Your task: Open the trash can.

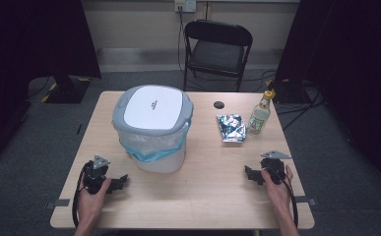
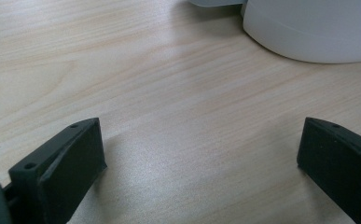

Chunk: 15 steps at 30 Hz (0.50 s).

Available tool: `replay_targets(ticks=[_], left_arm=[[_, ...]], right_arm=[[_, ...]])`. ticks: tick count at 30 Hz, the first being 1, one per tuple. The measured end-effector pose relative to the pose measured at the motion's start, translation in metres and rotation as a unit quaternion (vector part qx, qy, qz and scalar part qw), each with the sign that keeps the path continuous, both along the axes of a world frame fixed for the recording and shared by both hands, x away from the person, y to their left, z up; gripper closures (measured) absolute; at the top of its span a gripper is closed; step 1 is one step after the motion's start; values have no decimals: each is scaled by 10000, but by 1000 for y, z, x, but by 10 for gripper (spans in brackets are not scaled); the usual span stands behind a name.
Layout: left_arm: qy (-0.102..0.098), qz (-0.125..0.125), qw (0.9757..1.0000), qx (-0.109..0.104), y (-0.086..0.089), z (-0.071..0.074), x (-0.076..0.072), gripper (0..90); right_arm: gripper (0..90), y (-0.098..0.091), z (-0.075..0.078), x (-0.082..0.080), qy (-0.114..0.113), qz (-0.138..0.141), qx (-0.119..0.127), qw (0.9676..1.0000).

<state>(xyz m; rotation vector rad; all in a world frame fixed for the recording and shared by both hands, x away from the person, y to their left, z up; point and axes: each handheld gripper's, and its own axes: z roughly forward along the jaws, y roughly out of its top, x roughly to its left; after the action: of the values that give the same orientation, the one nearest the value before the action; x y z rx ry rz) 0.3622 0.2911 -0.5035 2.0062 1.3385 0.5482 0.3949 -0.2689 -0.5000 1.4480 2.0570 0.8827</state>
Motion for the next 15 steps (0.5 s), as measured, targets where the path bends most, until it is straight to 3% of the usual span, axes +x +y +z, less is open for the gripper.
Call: replay_targets(ticks=[10, 15], left_arm=[[-38, 32, 10000, -19, 2, 1, -2, 27], [-92, 159, 9998, -15, 6, 3, -5, 167]], right_arm=[[137, 2, 1, -2, -19, -64, -3, 10000], [166, 7, 5, -6, -23, -30, 56, 10000]])
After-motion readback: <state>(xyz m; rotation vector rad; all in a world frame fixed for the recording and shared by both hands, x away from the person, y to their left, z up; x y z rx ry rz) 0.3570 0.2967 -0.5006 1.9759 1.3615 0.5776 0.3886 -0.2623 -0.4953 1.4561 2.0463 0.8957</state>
